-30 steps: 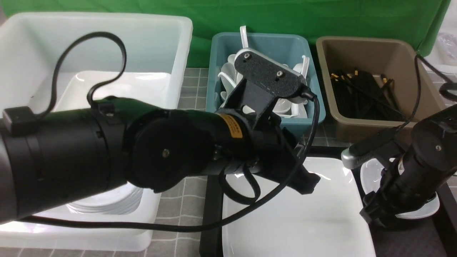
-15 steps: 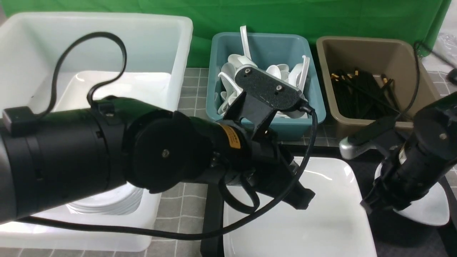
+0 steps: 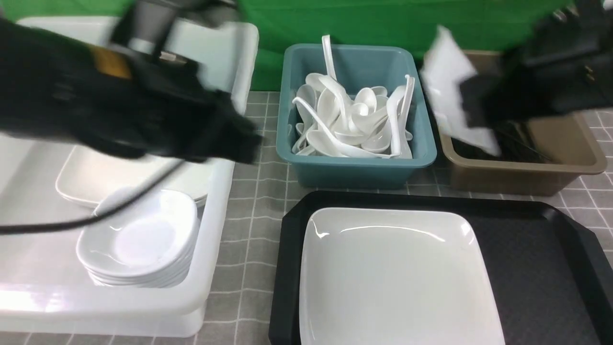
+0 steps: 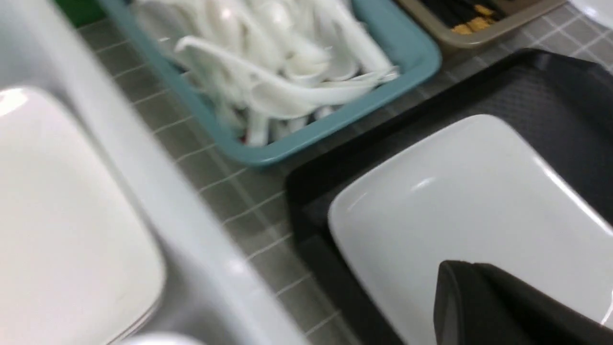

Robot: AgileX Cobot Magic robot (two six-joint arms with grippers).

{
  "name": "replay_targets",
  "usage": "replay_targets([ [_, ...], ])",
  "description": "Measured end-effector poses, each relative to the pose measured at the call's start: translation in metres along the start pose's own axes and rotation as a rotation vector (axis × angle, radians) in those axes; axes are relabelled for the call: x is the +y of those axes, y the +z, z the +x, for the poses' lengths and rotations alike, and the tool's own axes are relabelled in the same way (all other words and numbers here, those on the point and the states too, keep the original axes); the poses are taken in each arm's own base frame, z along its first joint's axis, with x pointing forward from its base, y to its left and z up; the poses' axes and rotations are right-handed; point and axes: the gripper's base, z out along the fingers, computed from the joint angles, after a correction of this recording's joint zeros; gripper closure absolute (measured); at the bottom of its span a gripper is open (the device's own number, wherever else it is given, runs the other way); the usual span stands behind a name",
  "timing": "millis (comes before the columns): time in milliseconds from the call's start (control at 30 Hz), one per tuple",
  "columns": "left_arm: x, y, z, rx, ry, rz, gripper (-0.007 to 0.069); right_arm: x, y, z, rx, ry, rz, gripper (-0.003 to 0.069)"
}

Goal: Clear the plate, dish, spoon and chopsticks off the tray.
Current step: Use the right arm to put the small plate into the large storage box on the left

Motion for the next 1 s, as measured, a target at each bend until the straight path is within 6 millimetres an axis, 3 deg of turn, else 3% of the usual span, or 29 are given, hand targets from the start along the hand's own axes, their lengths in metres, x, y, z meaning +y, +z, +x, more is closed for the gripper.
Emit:
replay_targets([
  [133, 0.036, -0.038, 0.013, 0.038, -0.093, -0.166, 0.0623, 0.049, 0.019, -0.028, -0.083, -0.073, -0.143, 0.0592],
  [233, 0.058, -0.067, 0.026, 0.061, -0.199, -0.303, 0.0623, 0.094, 0.052, -0.039, -0.087, -0.138, -0.234, 0.0592],
  [467, 0.072, -0.103, 0.05, 0.021, -0.314, -0.462, 0.0623, 0.166, 0.114, -0.04, -0.057, -0.233, -0.339, 0.0592],
  [633, 0.072, -0.098, 0.064, 0.037, -0.328, -0.467, 0.0623, 0.191, 0.156, -0.023, -0.005, -0.313, -0.356, 0.0587],
  [800, 0.073, -0.094, 0.066, 0.036, -0.328, -0.469, 0.0623, 0.199, 0.179, -0.007, 0.045, -0.333, -0.355, 0.0558],
  [1000, 0.075, -0.094, 0.064, 0.007, -0.316, -0.477, 0.0623, 0.201, 0.182, -0.006, 0.05, -0.342, -0.357, 0.03],
])
